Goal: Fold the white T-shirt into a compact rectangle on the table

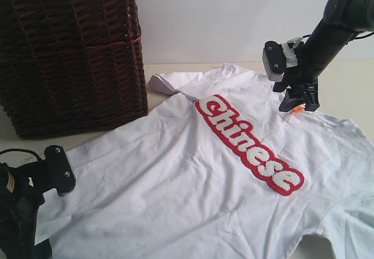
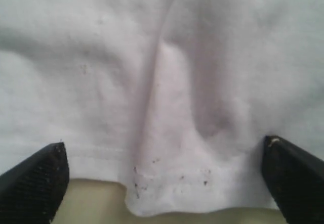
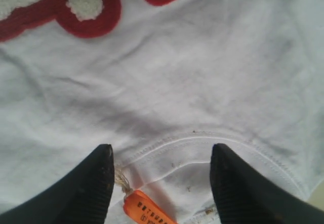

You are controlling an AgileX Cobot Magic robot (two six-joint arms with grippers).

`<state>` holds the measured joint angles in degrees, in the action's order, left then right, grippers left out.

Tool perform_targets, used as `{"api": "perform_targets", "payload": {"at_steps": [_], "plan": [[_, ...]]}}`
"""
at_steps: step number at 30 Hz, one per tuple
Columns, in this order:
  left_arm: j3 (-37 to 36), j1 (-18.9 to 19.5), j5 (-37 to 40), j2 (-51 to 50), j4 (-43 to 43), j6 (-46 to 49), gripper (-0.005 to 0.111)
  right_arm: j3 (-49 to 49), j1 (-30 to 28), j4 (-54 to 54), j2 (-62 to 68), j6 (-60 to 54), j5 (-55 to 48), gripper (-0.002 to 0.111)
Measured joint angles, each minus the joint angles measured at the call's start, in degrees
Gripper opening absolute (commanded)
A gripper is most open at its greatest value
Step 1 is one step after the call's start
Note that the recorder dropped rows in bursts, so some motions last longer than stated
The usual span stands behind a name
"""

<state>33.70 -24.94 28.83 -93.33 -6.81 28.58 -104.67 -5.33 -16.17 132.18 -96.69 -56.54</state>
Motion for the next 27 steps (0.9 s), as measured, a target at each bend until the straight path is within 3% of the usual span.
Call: {"api": "perform_targets", "payload": {"at_steps": [6,15,22,27], "plan": [[0.39,3.77,-0.61,-1.42,2.17,5.29,0.105,0.00,0.00,-0.11,0.00,-0.10,-0.84,0.055],[0.52,4.00,-0.82,-1.42,2.55,6.43,0.105,0.00,0.00,5.91,-0.31,1.04,-4.36,0.055],[0.52,4.04,-0.82,-1.42,2.55,6.57,0.105,0.00,0.00,17.39,-0.60,7.67,-5.49,0.055],[0.52,4.04,-0.82,-1.42,2.55,6.57,0.105,0.00,0.00,19.19,-1.56,10.69,-11.90,0.055]]}}
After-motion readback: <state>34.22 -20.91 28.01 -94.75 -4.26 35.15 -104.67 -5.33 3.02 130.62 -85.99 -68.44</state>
